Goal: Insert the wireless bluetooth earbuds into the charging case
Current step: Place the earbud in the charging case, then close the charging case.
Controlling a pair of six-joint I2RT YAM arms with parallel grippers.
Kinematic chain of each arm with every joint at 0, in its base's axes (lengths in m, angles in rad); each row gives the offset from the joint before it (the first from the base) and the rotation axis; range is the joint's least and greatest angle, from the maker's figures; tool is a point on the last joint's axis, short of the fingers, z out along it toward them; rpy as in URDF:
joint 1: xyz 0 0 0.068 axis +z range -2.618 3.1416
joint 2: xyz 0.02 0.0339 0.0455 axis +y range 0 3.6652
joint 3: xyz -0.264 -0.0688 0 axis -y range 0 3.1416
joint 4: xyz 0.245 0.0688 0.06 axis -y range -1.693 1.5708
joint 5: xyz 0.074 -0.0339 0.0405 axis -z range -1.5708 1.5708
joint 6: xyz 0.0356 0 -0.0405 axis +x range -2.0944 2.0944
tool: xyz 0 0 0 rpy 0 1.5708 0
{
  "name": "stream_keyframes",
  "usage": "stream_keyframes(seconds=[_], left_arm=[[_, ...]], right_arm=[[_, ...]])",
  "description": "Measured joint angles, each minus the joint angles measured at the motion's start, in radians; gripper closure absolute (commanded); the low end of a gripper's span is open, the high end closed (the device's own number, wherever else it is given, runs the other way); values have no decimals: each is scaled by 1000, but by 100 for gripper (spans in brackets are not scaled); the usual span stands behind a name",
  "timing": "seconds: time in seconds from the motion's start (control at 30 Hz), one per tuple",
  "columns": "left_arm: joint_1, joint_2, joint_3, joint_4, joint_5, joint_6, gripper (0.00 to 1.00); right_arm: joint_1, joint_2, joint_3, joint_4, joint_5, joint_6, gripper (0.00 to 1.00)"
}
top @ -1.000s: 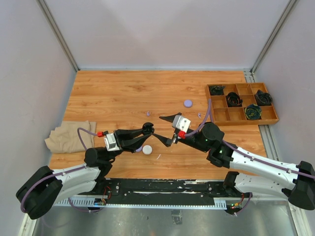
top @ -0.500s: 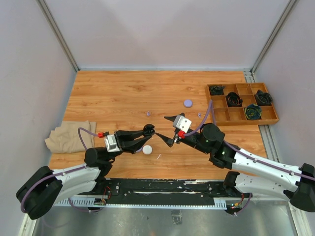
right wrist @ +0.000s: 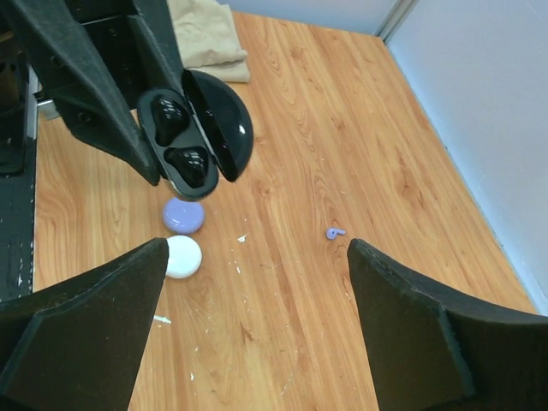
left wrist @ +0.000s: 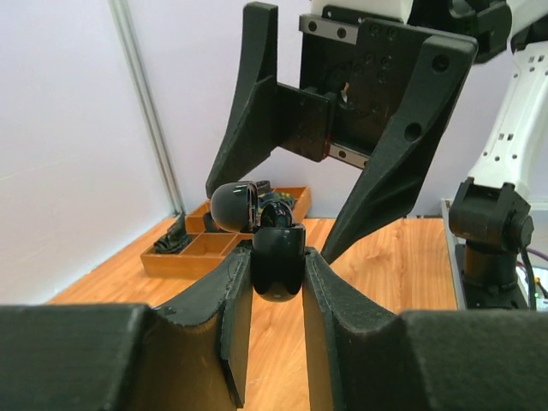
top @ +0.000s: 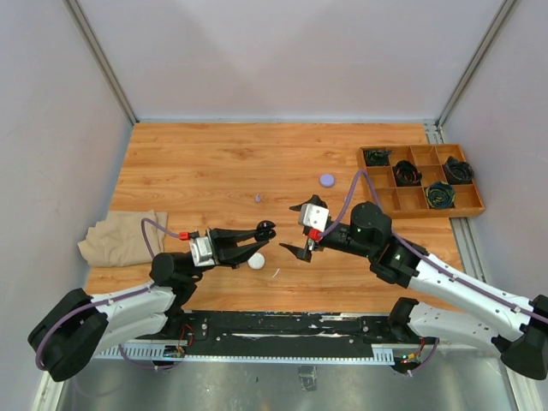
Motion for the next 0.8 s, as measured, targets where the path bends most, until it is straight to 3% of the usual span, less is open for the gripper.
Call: stream_keyframes(seconds=[0.43,0.8], left_arm=[[0,114,119,-92,130,89,100],[0,222,164,-84,159,106,100]], right_arm=[[-7,56,136,-195,-181,-97,9],[-7,84,165,-281,-206,-127,10]])
